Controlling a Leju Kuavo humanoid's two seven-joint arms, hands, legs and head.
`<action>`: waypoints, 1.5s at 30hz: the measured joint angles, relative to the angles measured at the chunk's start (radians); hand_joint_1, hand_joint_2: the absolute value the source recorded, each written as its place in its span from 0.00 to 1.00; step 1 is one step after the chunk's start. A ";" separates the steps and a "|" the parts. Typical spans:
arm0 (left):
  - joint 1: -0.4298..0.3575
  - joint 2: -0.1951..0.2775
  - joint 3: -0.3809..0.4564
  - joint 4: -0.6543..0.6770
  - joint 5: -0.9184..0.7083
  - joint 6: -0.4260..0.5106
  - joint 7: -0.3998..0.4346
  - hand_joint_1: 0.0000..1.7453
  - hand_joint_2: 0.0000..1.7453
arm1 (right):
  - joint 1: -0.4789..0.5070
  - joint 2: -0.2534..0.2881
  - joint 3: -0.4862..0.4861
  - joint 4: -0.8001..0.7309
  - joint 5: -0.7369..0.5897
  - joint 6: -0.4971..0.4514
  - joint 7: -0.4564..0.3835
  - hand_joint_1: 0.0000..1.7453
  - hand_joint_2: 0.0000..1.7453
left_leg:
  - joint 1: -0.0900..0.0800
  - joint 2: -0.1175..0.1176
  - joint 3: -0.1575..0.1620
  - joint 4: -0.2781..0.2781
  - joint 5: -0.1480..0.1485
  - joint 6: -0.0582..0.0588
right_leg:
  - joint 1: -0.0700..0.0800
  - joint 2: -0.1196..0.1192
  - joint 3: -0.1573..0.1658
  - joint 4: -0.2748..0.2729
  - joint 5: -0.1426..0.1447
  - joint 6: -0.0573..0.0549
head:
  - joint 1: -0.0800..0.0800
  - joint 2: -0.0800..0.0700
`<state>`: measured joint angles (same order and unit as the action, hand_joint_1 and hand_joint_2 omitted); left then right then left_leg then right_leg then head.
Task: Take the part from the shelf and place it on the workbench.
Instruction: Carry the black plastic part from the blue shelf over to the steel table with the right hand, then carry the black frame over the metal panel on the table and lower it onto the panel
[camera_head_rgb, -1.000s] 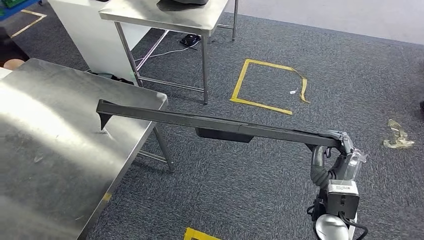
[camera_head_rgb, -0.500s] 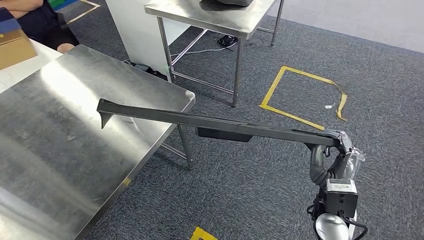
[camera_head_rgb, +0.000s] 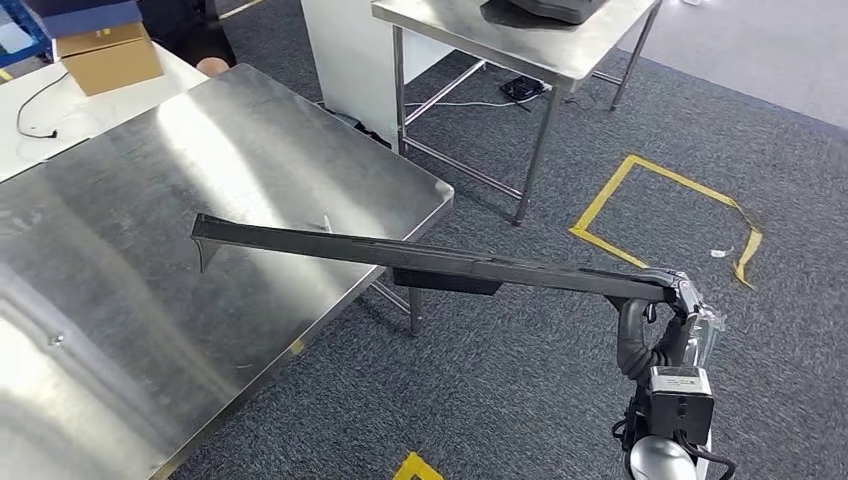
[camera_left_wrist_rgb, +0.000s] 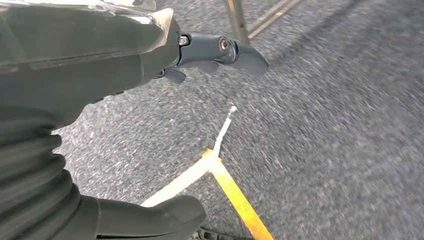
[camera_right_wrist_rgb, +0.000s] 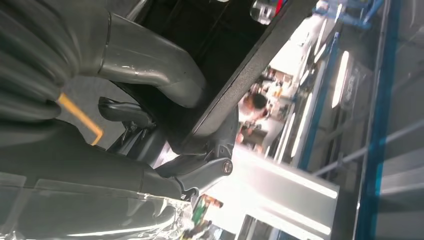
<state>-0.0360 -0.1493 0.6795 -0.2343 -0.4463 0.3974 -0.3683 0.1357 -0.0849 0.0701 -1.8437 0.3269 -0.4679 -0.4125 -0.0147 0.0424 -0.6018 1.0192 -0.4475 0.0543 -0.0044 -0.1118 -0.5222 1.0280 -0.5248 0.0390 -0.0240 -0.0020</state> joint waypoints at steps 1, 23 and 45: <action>-0.001 0.000 0.000 0.000 0.000 0.000 0.000 0.00 1.00 | 0.000 -0.001 0.000 -0.002 0.000 0.000 0.000 1.00 1.00 | 0.004 -0.013 0.005 -0.006 0.004 0.006 | -0.001 0.027 -0.012 0.029 -0.015 0.002 | 0.001 0.000; 0.001 0.006 -0.007 -0.002 -0.041 -0.058 -0.021 0.00 1.00 | 0.036 -0.017 0.009 -0.029 0.052 0.087 0.038 1.00 1.00 | 0.025 -0.043 -0.122 0.230 -0.076 -0.048 | -0.020 0.046 -0.014 -0.012 0.026 -0.023 | -0.004 0.000; -0.006 0.007 -0.007 -0.007 -0.053 -0.070 -0.012 0.00 1.00 | -0.014 -0.057 0.064 0.000 0.094 0.136 0.063 1.00 1.00 | 0.019 -0.177 -0.010 0.003 0.010 -0.020 | -0.024 0.167 -0.026 -0.006 0.028 0.028 | 0.002 0.000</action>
<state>-0.0422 -0.1419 0.6725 -0.2411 -0.4995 0.3270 -0.3808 0.1213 -0.1417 0.1339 -1.8442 0.4205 -0.3319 -0.3493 0.0039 -0.1343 -0.6115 1.0226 -0.4373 0.0346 -0.0285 0.0550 -0.5478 1.0219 -0.4970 0.0675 -0.0216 -0.0019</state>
